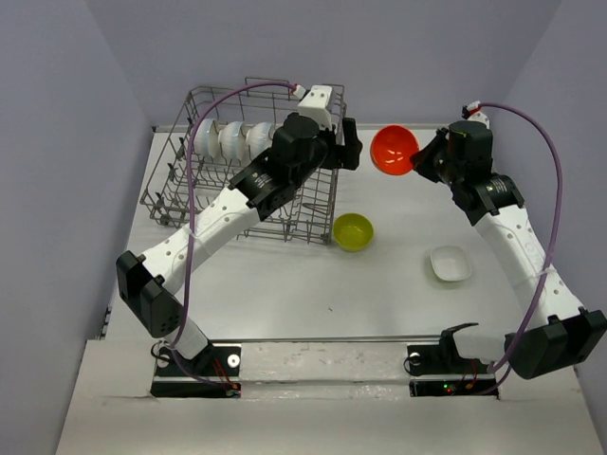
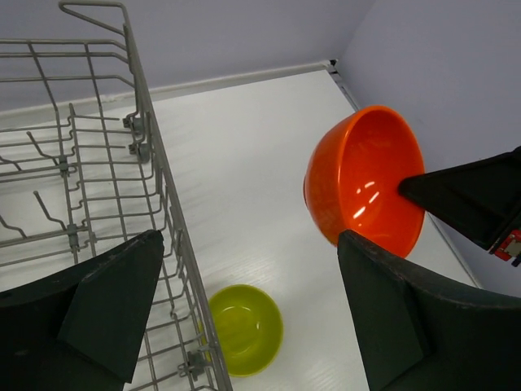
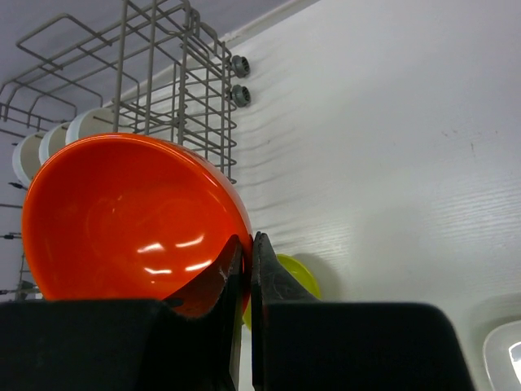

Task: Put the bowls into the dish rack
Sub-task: Pass from the right arm to the left

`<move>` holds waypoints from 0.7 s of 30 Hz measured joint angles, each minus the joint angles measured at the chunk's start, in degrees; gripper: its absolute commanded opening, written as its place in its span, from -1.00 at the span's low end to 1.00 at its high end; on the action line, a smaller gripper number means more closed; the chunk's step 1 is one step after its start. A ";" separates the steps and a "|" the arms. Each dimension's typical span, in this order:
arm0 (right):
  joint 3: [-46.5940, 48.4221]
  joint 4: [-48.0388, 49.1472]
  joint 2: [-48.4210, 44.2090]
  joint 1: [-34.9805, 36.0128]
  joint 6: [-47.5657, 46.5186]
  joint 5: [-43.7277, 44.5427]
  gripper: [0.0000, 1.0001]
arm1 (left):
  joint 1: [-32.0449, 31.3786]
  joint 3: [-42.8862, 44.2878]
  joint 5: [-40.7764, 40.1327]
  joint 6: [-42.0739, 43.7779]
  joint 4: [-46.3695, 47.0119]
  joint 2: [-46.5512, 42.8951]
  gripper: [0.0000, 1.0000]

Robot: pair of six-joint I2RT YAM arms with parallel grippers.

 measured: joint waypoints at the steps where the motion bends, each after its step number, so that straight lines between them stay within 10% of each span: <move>1: 0.02 0.00 0.07 0.15 0.00 0.00 -0.99 | 0.04 0.00 0.59 -0.37 0.02 0.00 0.94; 21: 1.20 0.02 3.61 4.28 -0.02 1.64 -0.99 | 0.09 -0.02 5.40 -2.32 1.70 1.01 0.76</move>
